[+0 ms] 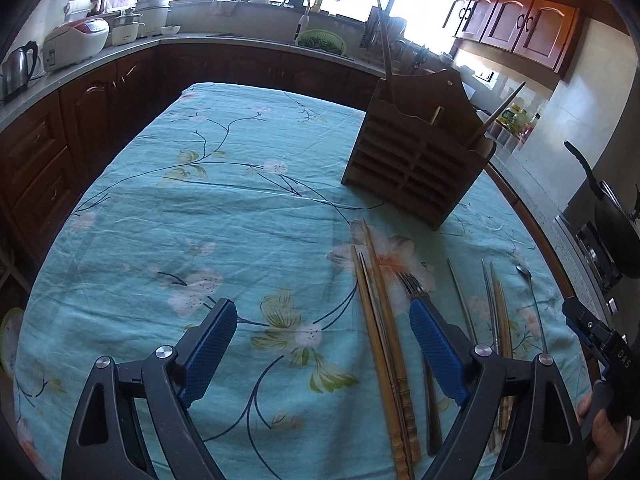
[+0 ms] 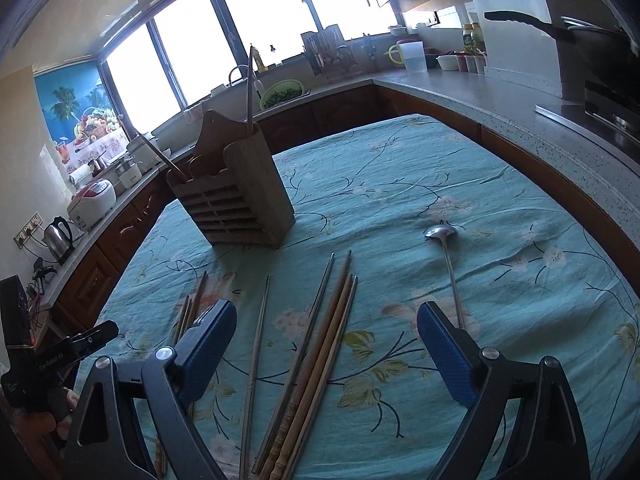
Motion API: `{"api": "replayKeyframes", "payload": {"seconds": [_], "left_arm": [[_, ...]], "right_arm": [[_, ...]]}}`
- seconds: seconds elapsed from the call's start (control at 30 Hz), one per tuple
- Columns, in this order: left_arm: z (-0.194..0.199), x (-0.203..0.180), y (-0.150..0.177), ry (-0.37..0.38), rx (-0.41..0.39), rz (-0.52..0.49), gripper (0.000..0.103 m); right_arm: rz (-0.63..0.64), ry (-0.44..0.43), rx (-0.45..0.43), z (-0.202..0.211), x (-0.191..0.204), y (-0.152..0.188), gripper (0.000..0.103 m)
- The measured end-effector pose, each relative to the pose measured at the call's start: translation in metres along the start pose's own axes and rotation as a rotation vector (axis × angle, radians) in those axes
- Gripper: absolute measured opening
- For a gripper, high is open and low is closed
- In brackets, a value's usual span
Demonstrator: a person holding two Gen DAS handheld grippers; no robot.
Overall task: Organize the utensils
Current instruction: 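Move both tools back to the loose chopsticks and close each on one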
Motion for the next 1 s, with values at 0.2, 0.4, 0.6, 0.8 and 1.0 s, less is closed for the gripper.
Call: {"api": "replayKeyframes", "payload": {"seconds": [0.2,0.4,0.6,0.8,1.0], "left_arm": [[-0.02,-0.006,-0.016,0.005,0.023,-0.026,0.078],[-0.054,-0.01,-0.038,0.013,0.078,-0.064,0.063],[-0.099,-0.012,-0.058,0.03,0.153,-0.086,0.046],[-0.133,-0.026,-0.069,0.046,0.203,-0.131,0.04],[-0.162,-0.038,-0.067,-0.009,0.248,-0.221,0.032]], "right_arm": [[0.023,0.028,0.045,-0.024,0.003,-0.006,0.069],[0.034,0.081,0.122,-0.065,0.0,-0.015,0.035],[0.031,0.132,0.186,-0.102,-0.007,-0.024,0.025],[0.05,0.169,0.233,-0.121,-0.01,-0.024,0.021],[0.139,0.24,0.222,-0.13,-0.003,-0.018,0.019]]}}
Point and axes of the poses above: each gripper's, at about its wrist camera, not at the fingertips, and z roughly against the way its jaws point, x to its left, y to its underside, the point moved 8 cm from there along -z, roughly the way its jaws point, and after that the axes turned 15 degrees about -z, right-handed, at the moved point
